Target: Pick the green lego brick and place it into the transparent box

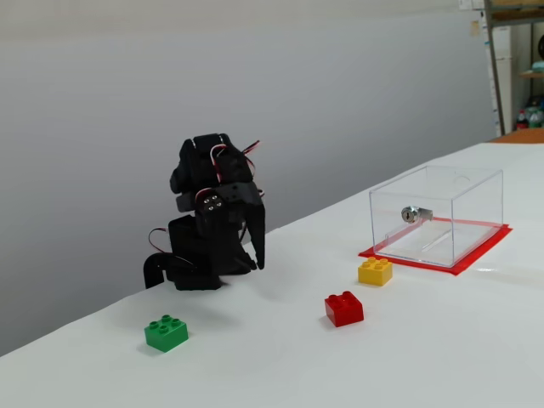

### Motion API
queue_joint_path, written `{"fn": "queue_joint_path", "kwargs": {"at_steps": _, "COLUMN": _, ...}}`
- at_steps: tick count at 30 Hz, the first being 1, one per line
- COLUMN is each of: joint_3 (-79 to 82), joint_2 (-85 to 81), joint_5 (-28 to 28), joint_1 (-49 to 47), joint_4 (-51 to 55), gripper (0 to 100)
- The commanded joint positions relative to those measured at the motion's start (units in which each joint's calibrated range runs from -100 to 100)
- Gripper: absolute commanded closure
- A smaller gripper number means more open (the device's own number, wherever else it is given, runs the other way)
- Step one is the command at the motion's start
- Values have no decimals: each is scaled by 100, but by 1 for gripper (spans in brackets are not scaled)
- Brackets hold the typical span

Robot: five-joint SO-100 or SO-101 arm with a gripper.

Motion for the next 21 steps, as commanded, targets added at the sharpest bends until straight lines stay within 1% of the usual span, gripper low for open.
{"fn": "queue_joint_path", "kwargs": {"at_steps": 1, "joint_3": -291, "joint_2": 26, "joint_5": -24, "joint_1": 416, "joint_4": -31, "gripper": 99}}
{"fn": "queue_joint_path", "kwargs": {"at_steps": 7, "joint_3": -445, "joint_2": 246, "joint_5": -29, "joint_1": 1236, "joint_4": -31, "gripper": 99}}
{"fn": "queue_joint_path", "kwargs": {"at_steps": 14, "joint_3": -680, "joint_2": 1477, "joint_5": -34, "joint_1": 2190, "joint_4": -49, "gripper": 99}}
{"fn": "queue_joint_path", "kwargs": {"at_steps": 21, "joint_3": -743, "joint_2": 2648, "joint_5": -40, "joint_1": 2966, "joint_4": -841, "gripper": 99}}
